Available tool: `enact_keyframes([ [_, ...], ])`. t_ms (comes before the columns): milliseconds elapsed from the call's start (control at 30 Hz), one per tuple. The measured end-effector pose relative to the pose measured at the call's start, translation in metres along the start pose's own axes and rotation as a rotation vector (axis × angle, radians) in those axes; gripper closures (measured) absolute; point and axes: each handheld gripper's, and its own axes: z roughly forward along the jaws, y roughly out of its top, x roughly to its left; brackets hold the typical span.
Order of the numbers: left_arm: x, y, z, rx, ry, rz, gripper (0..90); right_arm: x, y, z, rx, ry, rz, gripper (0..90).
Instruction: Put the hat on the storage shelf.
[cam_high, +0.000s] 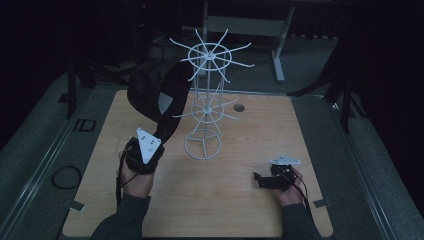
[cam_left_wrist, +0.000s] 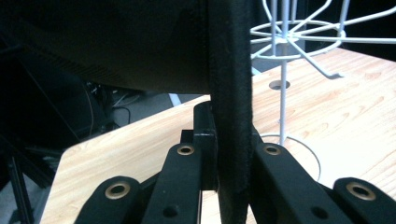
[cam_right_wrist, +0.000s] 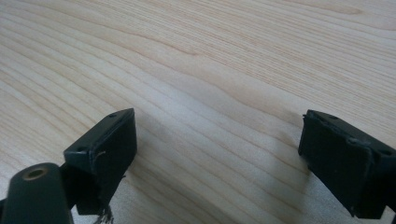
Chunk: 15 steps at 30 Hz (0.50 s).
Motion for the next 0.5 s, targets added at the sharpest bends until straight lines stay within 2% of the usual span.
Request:
enact_keyframes([
  [67, -0.003, 0.002, -0.001, -0.005, 0.011, 0.032, 85.6, 0.0, 0.0, 0.0, 0.0, 0.0, -0.001, 11.3],
  [167, -0.007, 0.002, 0.0, -0.003, 0.022, 0.06, 85.1, 0.0, 0.0, 0.0, 0.001, 0.0, 0.0, 11.3],
  [267, -0.007, -0.001, 0.004, 0.013, 0.025, 0.068, 84.0, 0.0, 0.0, 0.0, 0.0, 0.0, -0.001, 11.3],
  [400, -0.009, -0.007, 0.01, 0.039, 0.008, 0.065, 82.6, 0.0, 0.0, 0.0, 0.001, 0.0, 0.001, 11.3],
  [500, -0.01, -0.008, 0.012, 0.037, 0.002, 0.059, 81.3, 0.0, 0.0, 0.0, 0.0, 0.0, -0.001, 11.3],
])
